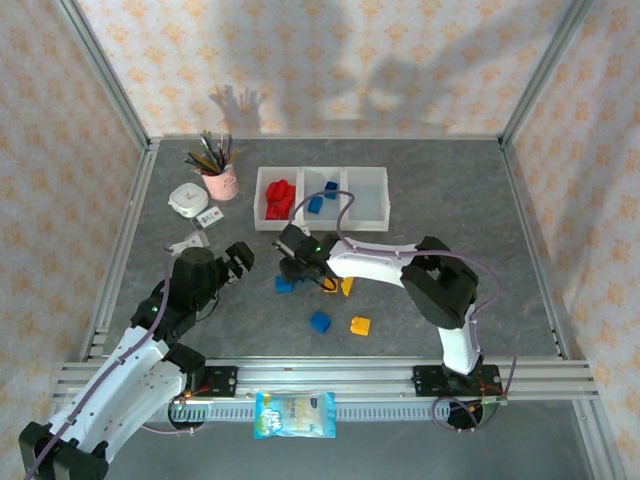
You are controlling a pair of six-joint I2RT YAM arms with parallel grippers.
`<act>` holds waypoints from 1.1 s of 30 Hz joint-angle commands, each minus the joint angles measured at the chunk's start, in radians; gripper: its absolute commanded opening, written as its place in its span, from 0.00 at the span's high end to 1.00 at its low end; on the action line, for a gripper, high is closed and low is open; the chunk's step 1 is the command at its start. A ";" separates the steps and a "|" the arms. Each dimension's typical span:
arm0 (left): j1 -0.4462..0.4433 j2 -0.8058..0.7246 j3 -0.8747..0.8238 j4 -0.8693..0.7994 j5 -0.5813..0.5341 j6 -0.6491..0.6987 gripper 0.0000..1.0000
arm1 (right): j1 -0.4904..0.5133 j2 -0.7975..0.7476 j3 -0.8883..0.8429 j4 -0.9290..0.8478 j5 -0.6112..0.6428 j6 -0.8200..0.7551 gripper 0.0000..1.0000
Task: Sort the legos into containers by color
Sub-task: Pick up the lego from the center of the table.
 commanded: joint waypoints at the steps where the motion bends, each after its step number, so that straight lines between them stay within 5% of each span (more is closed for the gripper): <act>1: 0.004 -0.010 0.009 -0.028 -0.035 0.000 0.01 | -0.003 0.035 0.030 -0.052 0.059 0.023 0.42; 33: 0.004 0.058 0.074 0.079 0.036 0.025 0.01 | -0.068 -0.130 0.092 -0.092 0.091 -0.002 0.58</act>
